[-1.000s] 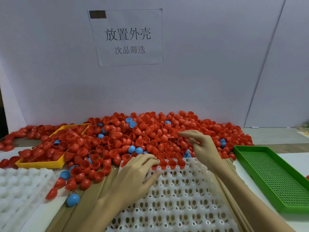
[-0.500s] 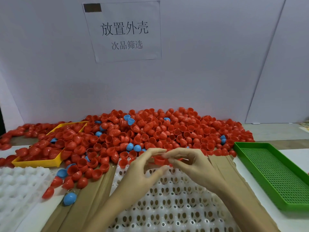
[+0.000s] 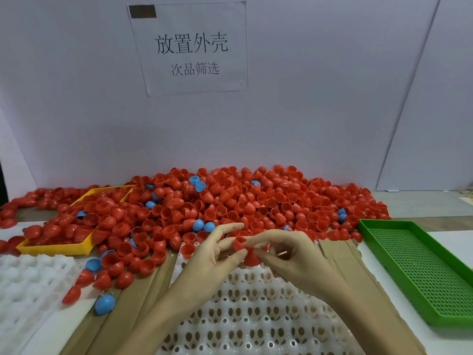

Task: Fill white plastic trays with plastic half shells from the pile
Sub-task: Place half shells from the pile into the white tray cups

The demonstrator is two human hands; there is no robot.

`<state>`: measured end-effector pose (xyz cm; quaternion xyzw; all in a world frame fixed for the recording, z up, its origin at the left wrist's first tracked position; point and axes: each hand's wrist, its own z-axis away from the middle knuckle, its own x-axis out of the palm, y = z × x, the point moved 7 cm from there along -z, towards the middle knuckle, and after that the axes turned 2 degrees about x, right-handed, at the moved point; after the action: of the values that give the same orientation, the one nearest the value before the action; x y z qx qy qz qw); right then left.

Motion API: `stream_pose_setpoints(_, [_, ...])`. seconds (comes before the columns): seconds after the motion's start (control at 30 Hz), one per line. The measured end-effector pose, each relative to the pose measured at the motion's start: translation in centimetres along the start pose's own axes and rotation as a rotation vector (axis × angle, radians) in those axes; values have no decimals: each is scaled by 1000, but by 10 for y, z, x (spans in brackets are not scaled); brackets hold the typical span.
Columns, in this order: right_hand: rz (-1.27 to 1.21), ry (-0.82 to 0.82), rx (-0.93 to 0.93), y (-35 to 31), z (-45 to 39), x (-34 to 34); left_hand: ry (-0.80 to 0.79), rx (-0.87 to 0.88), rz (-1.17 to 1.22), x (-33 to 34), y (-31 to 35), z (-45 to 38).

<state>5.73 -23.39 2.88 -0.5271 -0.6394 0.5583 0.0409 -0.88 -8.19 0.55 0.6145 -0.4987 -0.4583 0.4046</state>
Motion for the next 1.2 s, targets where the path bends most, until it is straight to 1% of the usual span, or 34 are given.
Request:
stream_pose_setpoints(0.13, [141,24,-19,1,-1,-5,-2,2,-3,2,-2,0])
stream_pose_setpoints(0.23, [144,38,3,5,-2,-11,6,-19,-1,4,-4,0])
stream_pose_setpoints(0.27, [138,63,19,8,-3,-16,18,-25,-7,3,-3,0])
stream_pose_setpoints(0.33, [202,173,60,20,-4,-36,59,-7,-31,-4,0,-1])
stream_pose_setpoints(0.4, [309,268,116,35,-2,-58,162,30,-150,-18,4,-2])
stream_pose_setpoints(0.43, [356,283,144,42,-1,-65,227,52,-231,-26,6,-1])
stream_pose_setpoints(0.5, [454,265,186,54,2,-68,326,90,-370,-37,7,1])
stream_pose_setpoints(0.57, [518,226,207,60,1,-62,369,110,-487,-40,7,1])
stream_pose_setpoints(0.73, [635,100,253,67,-6,-45,354,154,-698,-41,1,1])
stream_pose_setpoints(0.8, [631,106,267,67,-5,-45,328,169,-780,-40,-1,0])
stream_pose_setpoints(0.9, [592,152,274,67,-2,-48,302,166,-838,-37,-4,0])
stream_pose_setpoints(1.0, [582,135,299,71,-1,-46,267,166,-874,-33,-5,0])
stream_pose_setpoints(1.07, [530,174,290,69,-1,-49,251,167,-891,-32,-5,1])
stream_pose_setpoints(1.2, [436,369,214,62,2,-72,225,159,-893,-32,-4,2])
